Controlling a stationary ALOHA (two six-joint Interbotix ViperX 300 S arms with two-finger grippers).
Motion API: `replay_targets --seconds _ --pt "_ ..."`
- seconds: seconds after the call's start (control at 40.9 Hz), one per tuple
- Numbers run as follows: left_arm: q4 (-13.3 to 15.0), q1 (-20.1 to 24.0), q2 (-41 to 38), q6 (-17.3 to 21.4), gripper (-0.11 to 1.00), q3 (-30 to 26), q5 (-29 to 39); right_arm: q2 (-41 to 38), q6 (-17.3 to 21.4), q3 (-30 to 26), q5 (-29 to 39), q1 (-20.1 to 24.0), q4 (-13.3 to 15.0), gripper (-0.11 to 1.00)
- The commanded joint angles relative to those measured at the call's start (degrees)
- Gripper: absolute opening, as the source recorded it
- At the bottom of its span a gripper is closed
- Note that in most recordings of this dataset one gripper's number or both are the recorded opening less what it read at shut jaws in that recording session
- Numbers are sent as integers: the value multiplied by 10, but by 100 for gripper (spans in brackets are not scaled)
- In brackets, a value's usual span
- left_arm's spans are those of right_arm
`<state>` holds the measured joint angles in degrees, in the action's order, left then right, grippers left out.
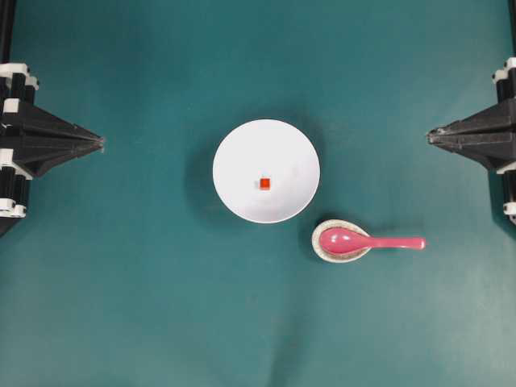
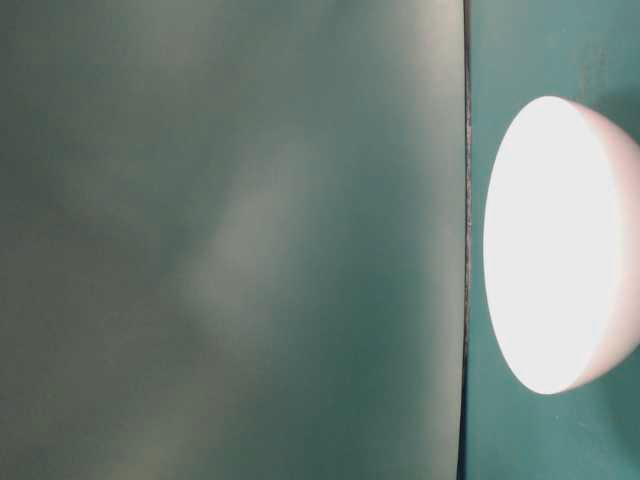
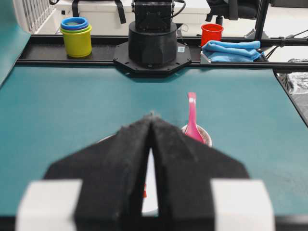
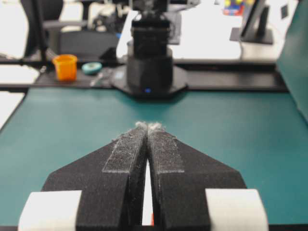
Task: Grip the spoon and scoop the red block from the bowl with right arm.
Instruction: 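Move the right gripper toward the pink spoon handle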
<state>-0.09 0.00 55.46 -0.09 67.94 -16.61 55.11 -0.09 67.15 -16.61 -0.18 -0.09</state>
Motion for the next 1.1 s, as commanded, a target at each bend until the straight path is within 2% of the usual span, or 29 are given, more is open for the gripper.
replay_targets --seconds 0.0,0.147,0.415,0.489,0.513,0.709,0.757,0.806,0.88,1.075 --pt "-6 0 0 4 0 -22 7 -2 6 -11 0 4 -2 0" --pt "-6 0 -1 -3 0 -24 40 -2 18 -16 42 11 -7 0" --pt "-6 0 -3 -3 0 -24 45 -32 21 -11 45 50 -8 0" --pt "-6 0 -4 -3 0 -24 45 -47 30 -8 43 54 -17 1" --pt "-6 0 -3 -3 0 -24 45 -52 33 -7 43 54 -20 4" --pt "-5 0 0 -3 0 -24 45 -98 47 0 28 62 -47 60" --pt "-5 0 0 -4 0 -24 45 -114 47 4 18 67 -50 62" --pt "-5 0 1 -4 0 -24 45 -134 49 9 2 74 -54 60" --pt "-5 0 2 -4 0 -24 45 -165 50 23 -31 88 -75 57" --pt "-5 0 2 -4 0 -23 48 -264 49 83 -187 161 -180 58"
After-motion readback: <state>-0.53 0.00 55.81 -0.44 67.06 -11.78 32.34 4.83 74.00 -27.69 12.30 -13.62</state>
